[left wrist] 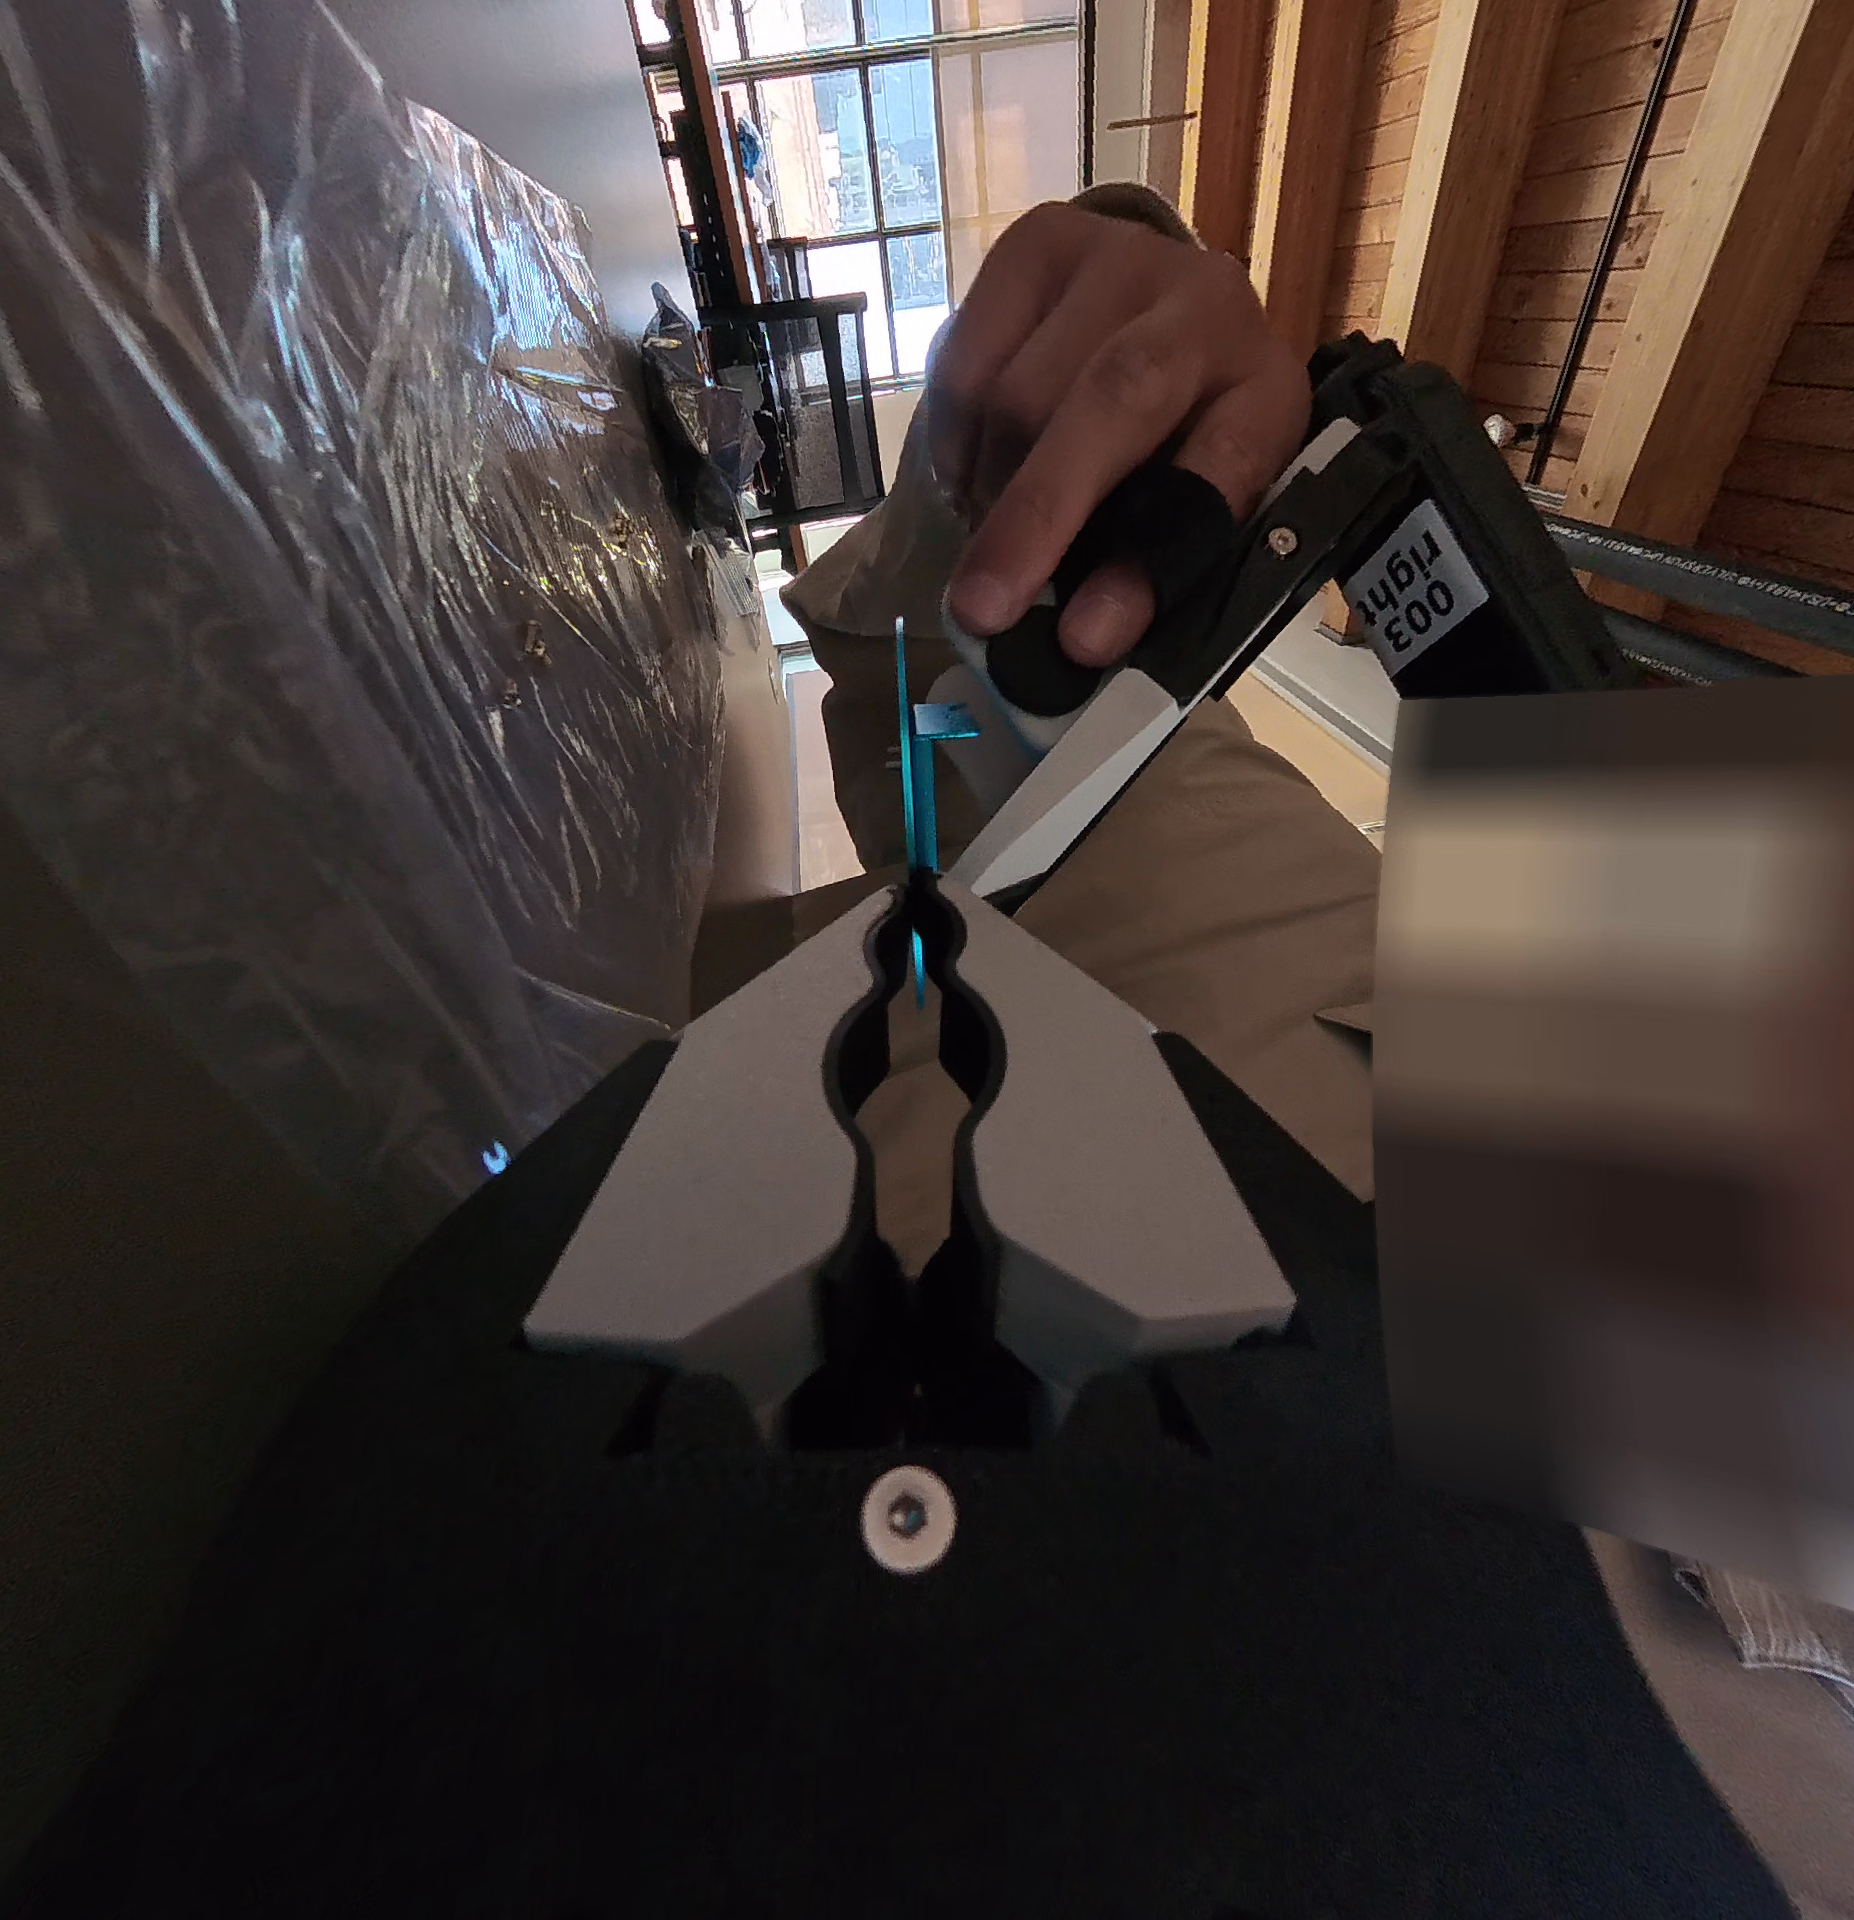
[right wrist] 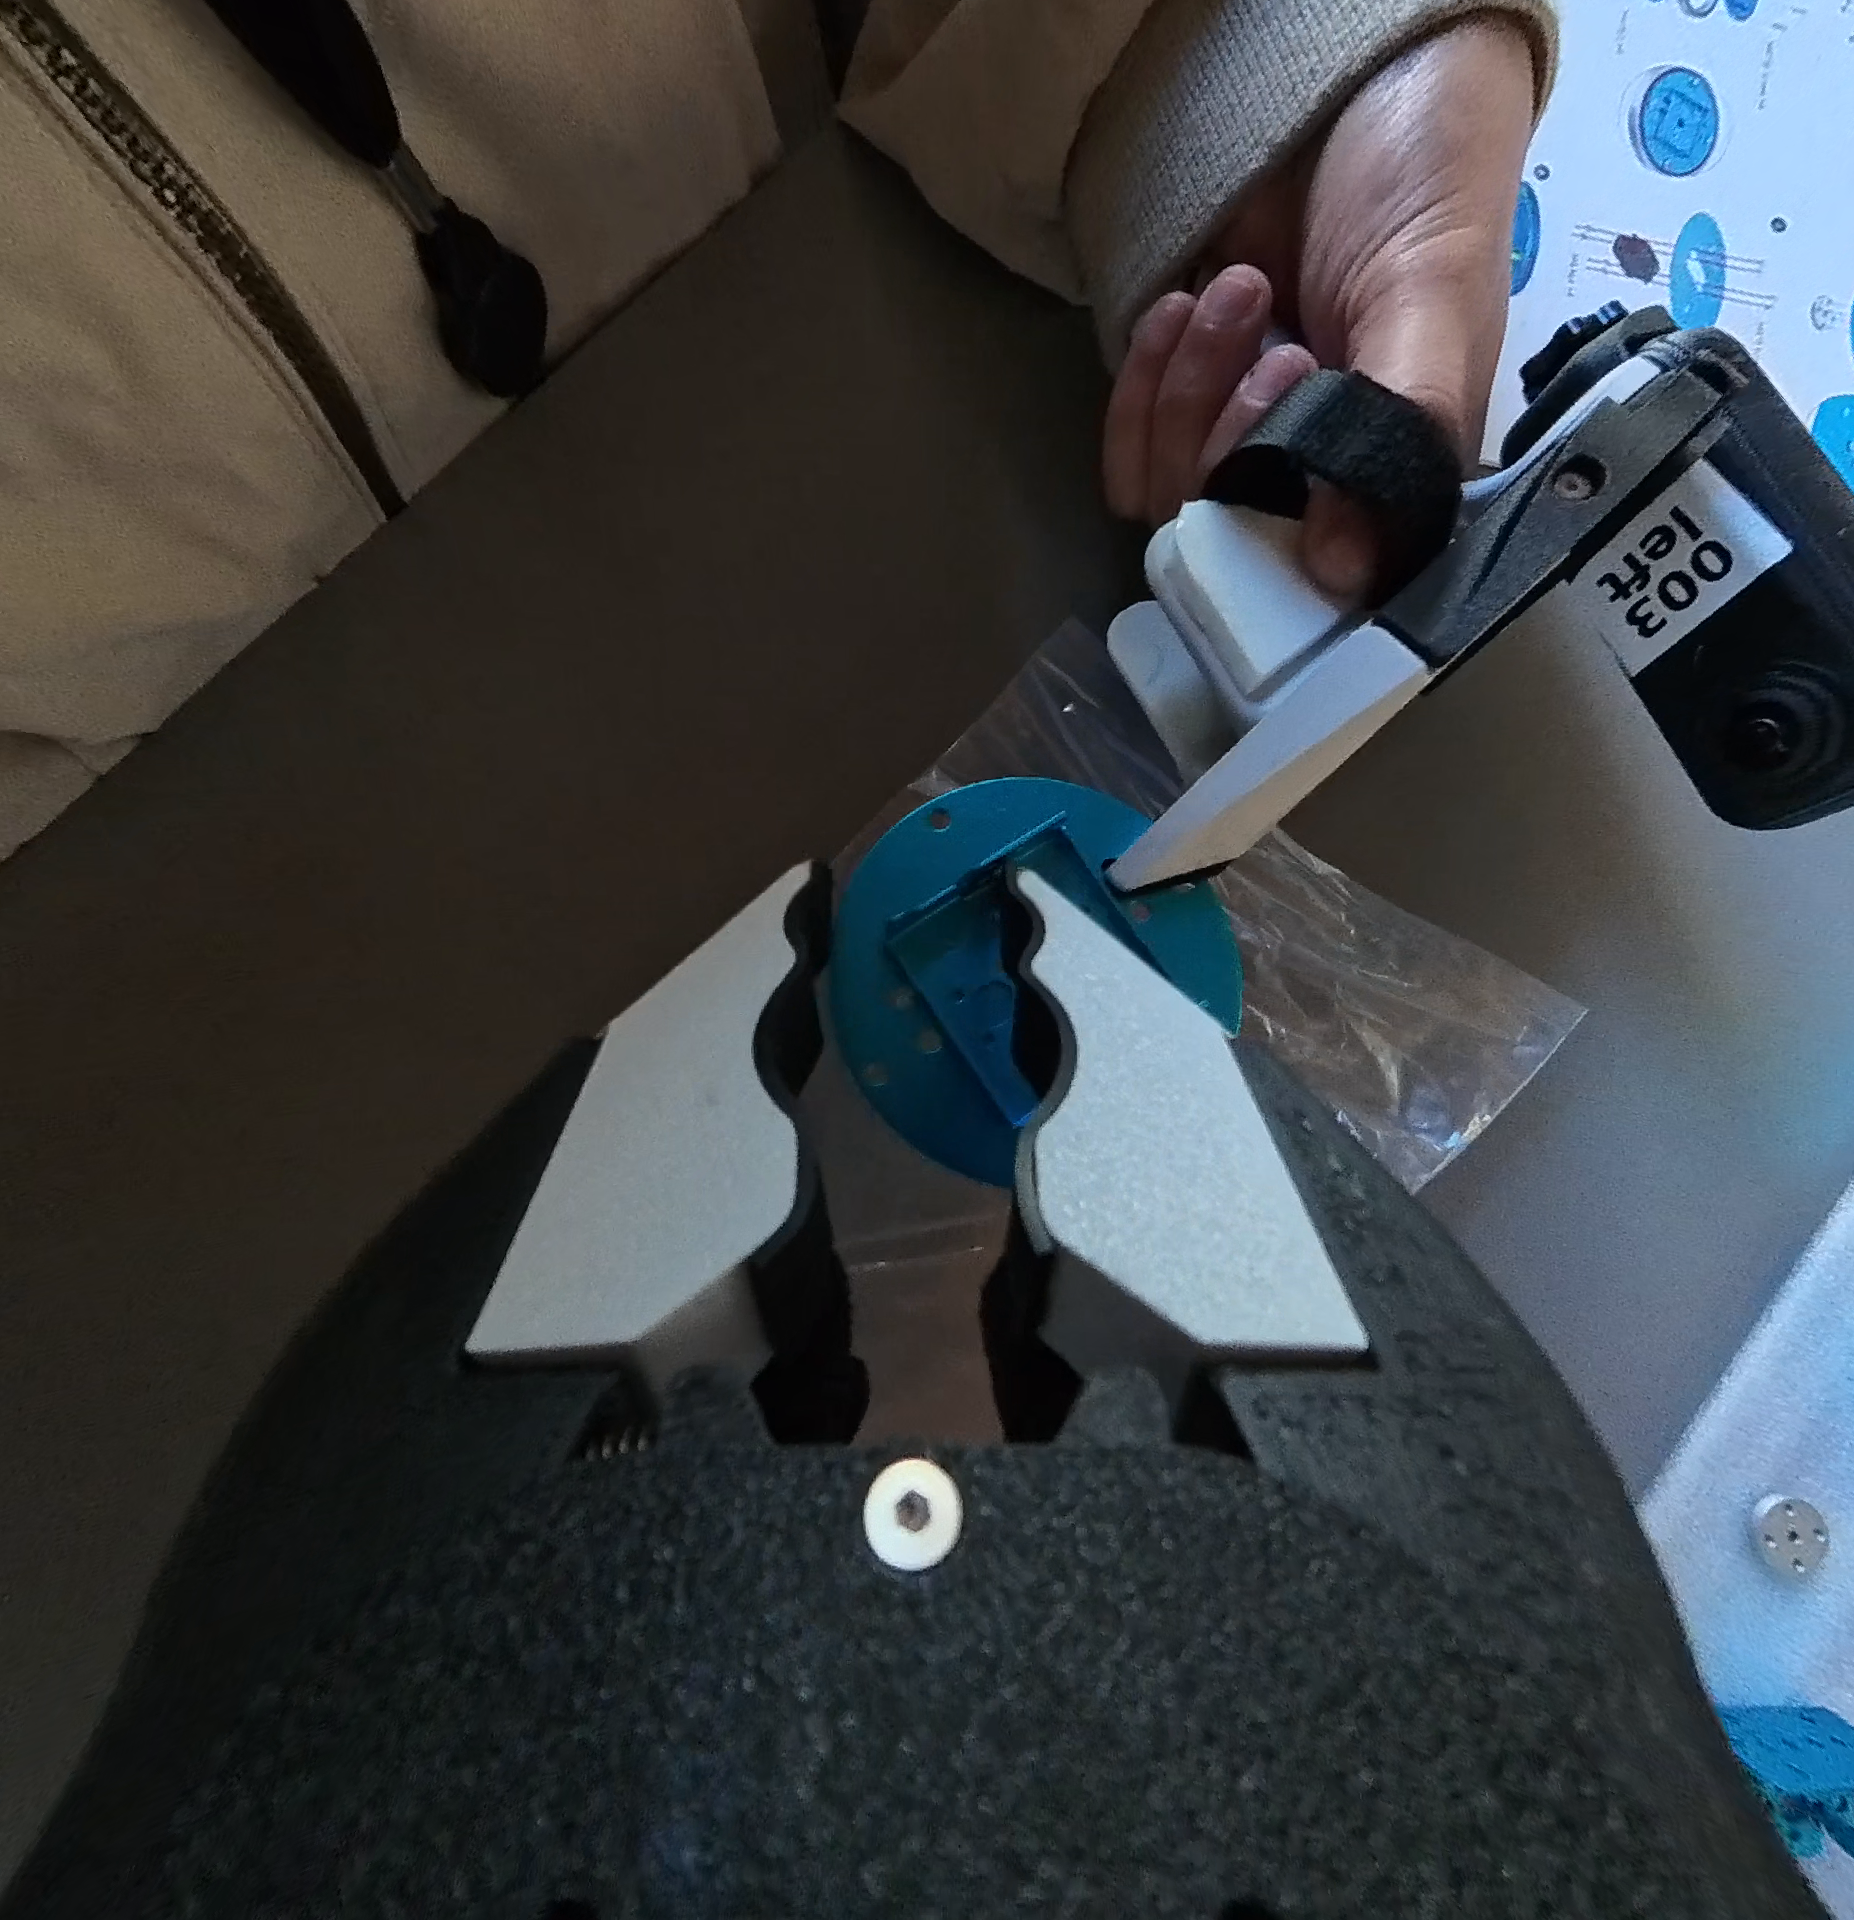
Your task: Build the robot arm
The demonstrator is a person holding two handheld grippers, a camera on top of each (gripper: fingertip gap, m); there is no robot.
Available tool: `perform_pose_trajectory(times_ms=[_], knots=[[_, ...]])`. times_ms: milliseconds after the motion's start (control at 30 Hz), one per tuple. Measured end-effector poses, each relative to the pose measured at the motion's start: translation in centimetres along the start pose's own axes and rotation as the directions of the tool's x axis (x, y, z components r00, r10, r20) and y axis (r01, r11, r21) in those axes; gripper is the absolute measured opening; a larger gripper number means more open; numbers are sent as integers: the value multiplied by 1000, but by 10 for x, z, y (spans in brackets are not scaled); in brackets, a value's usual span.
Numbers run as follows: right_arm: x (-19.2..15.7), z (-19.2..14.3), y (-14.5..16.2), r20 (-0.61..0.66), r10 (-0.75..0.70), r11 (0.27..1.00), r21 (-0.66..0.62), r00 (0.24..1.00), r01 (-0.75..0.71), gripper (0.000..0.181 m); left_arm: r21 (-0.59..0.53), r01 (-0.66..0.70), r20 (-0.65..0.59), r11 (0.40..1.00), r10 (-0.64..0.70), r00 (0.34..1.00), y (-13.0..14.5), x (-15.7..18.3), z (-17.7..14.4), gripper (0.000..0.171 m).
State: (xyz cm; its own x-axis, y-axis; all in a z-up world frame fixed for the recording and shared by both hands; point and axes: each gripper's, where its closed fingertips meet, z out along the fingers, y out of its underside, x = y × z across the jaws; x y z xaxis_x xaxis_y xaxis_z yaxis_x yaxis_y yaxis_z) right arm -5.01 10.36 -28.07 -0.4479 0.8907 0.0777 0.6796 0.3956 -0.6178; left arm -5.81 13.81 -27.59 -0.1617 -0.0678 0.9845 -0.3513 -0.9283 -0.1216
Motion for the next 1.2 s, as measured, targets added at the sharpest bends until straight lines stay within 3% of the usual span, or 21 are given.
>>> perform_pose_trajectory(times_ms=[400, 700, 967, 1200], knots=[[-7, -24, 8, -14, 20, 998, -55, 1000, -21, 22, 8, 1, 0, 1000, -1, 1000, -1, 0, -1, 0], [-8, -5, 7, 5, 12, 998, -54, 1000, -12, 30, 8, -2, 8, 1000, 2, 1000, -1, -1, -1, 0], [-10, -15, 4, 29, 59, 998, -25, 998, -58, 16, 9, -1, 5, 1000, 1, 1000, -1, -1, -1, 0], [-4, -16, 5, -12, 59, 998, -8, 998, -60, 18, 8, -3, 6, 1000, 3, 1000, -1, -1, -1, 0]])
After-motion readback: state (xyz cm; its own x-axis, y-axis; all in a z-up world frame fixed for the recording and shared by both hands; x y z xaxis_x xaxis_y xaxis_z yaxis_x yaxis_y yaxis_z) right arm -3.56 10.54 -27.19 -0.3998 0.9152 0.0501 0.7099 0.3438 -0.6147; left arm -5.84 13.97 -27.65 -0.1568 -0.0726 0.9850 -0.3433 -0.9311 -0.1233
